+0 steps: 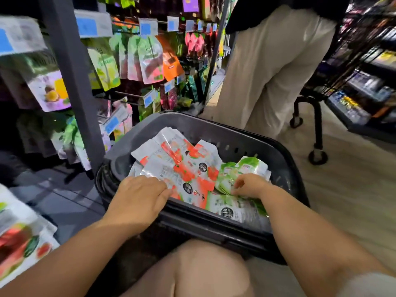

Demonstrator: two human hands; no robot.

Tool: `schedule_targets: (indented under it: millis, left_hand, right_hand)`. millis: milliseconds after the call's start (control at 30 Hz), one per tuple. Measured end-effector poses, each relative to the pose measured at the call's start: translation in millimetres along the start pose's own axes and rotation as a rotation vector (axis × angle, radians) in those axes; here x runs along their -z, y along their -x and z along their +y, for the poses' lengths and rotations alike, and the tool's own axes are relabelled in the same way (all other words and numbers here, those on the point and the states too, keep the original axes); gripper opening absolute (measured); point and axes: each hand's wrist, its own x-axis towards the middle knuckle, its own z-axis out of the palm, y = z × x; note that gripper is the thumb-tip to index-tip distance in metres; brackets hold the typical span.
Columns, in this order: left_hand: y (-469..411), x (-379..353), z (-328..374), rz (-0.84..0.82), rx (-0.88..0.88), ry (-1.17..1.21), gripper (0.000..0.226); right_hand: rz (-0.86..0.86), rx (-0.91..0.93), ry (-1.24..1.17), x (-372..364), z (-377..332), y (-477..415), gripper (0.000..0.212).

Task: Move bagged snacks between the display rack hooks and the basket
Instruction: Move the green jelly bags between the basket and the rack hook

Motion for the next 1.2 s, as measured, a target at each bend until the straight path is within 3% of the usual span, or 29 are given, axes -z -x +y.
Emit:
schedule_targets:
  millis: [100,300,467,533,633,700,767,867,1000,1100,1200]
  left_hand:
    - [0,-2,-1,0.0,-0.013,0.003,0.049]
    - [-2,-2,1,0.014,-0.026,0.006,0.048]
    - [-2,-1,1,0.042,-0.03,0.008,0.038]
    - [-1,-2,1,0.037,-0.027,0.013,0.037]
    - [-1,-3,1,0.007,-0.021,0.0,0.043]
    - [-1,-2,1,-0.021,-0.022,-0.015,0.045]
    - [0,0,2,-0.044,-0.024,-0.013,0.046]
    - [0,2,5,-0.055,-0.003,0.018,0.043]
    - [-1,6,7,-0.164,0.05,0.027,0.05]
    - [-4,10,7,-0.223,0.075,0.043,0.057]
    - [-7,17,8,-0.293,0.174,0.2,0.045]
  right_hand:
    - [-0.107,0.03,-0.144,1,1,4,0.034]
    - [-0.252,0.059,-0.039,0,1,4,0.027]
    - [-0.252,0.068,-0.012,6,1,9,0.027]
    - [-0.221,0.045,-0.054,9,3,11,0.026]
    - [-0.127,0.029,-0.126,16,7,12,0.054]
    - [-0.069,0.04,-0.221,19,9,12,0.058]
    - [0.007,0.027,-0.373,22,13,12,0.047]
    - [0.148,0.019,-0.716,25,22,14,0.012]
    - [0.288,0.017,-1.048,27,6,18,0.017]
    - [0.344,0.035,-1.169,26,-20,20,0.014]
    - [0.377,0.068,-1.248,30,-50,21,0.012]
